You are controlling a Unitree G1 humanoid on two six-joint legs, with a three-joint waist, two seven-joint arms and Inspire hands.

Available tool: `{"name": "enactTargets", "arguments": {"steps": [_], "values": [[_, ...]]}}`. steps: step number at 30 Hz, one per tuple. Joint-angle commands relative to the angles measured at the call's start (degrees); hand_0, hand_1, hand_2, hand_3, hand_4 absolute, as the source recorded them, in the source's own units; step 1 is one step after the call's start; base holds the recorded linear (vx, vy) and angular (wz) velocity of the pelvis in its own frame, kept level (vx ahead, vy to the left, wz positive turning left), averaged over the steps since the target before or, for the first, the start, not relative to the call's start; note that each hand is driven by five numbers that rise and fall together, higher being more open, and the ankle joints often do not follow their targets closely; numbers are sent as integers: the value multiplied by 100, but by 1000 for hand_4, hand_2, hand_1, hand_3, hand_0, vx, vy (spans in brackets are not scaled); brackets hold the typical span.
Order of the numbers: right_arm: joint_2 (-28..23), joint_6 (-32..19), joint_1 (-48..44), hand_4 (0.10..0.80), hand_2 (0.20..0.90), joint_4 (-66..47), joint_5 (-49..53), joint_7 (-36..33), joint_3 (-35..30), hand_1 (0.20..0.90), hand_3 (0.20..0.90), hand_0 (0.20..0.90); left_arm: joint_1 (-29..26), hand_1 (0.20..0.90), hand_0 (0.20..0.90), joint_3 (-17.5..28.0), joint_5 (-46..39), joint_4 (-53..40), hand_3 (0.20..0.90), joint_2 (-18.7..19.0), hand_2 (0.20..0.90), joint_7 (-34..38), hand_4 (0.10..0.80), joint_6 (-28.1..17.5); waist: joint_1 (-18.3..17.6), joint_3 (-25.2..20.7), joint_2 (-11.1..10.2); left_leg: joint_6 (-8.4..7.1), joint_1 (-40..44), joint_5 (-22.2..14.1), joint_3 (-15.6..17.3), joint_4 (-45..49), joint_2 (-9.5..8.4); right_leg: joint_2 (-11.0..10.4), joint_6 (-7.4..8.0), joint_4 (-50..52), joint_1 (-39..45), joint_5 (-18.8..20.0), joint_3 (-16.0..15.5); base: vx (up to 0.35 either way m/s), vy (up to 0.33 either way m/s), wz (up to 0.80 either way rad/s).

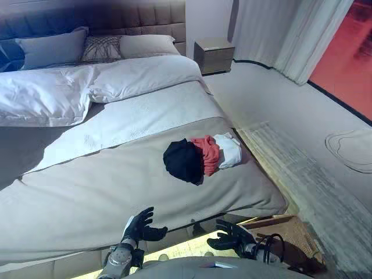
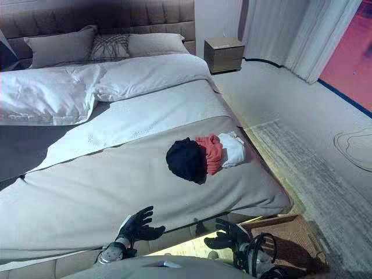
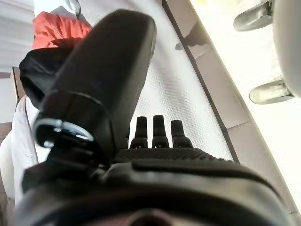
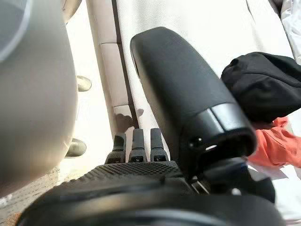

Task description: Pick up the clothes from the bed and place them into the basket

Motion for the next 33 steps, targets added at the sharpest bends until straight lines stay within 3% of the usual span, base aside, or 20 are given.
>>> {"name": "enactTargets", "arguments": {"steps": [1, 6, 21, 23, 26, 27, 30, 33], "values": [[-14, -337, -623, 800, 900, -2, 55, 168, -11, 900, 900, 900, -735, 900, 900, -43, -87, -75, 900, 30, 900, -129, 800, -370, 131, 225, -27, 4, 365, -720, 30, 41, -74, -242, 218, 51, 438, -472, 281, 0, 0, 0], [-11, -256, -635, 800, 900, 20, 29, 362, 16, 900, 900, 900, -767, 900, 900, -10, -146, -83, 900, 51, 900, -244, 800, -296, 116, 233, -7, 5, 375, -721, 60, 41, -73, -244, 215, 61, 436, -480, 279, 0, 0, 0], [-38, -366, -659, 800, 900, -49, -117, 75, 53, 900, 900, 900, -713, 900, 900, -87, -123, -99, 900, 21, 900, -264, 800, -210, 137, 252, 31, -2, 387, -710, 32, 41, -77, -248, 208, 58, 466, -484, 241, 0, 0, 0], [-79, -586, -671, 800, 900, -147, -394, -396, 60, 900, 900, 900, -707, 900, 900, -82, -129, -117, 900, 38, 900, -270, 800, -201, 142, 259, 35, 1, 389, -708, 24, 41, -81, -247, 205, 73, 462, -490, 236, 0, 0, 0], [-330, -733, -780, 800, 900, -882, -1317, -1821, 201, 900, 900, 900, -693, 900, 900, -115, -202, -335, 900, 115, 900, -251, 800, -85, 163, 319, 36, 12, 394, -703, -15, 44, -88, -250, 209, 101, 457, -486, 229, 0, 0, 0], [-497, -603, -865, 800, 900, -1413, -1847, -2439, 302, 900, 900, 900, -668, 900, 900, -131, -261, -460, 900, 154, 900, -220, 800, -49, 167, 358, 34, 20, 388, -707, -35, 60, -89, -250, 205, 116, 450, -484, 241, 0, 0, 0], [-1028, -29, -1071, 800, 900, -2892, -3125, -3393, 595, 900, 900, 900, -525, 900, 900, -148, -369, -805, 900, 271, 900, -222, 800, 36, 190, 457, 20, 44, 342, -717, -57, 91, -97, -259, 202, 133, 399, -469, 256, 0, 0, 0], [-1473, 170, -1405, 800, 900, -3406, -3653, -3670, 660, 900, 900, 900, -404, 900, 900, -128, -408, -961, 900, 388, 900, -301, 800, 106, 267, 519, 1, 40, 316, -741, -58, 131, -101, -274, 205, 148, 387, -485, 221, 42, -12, 0]]}}
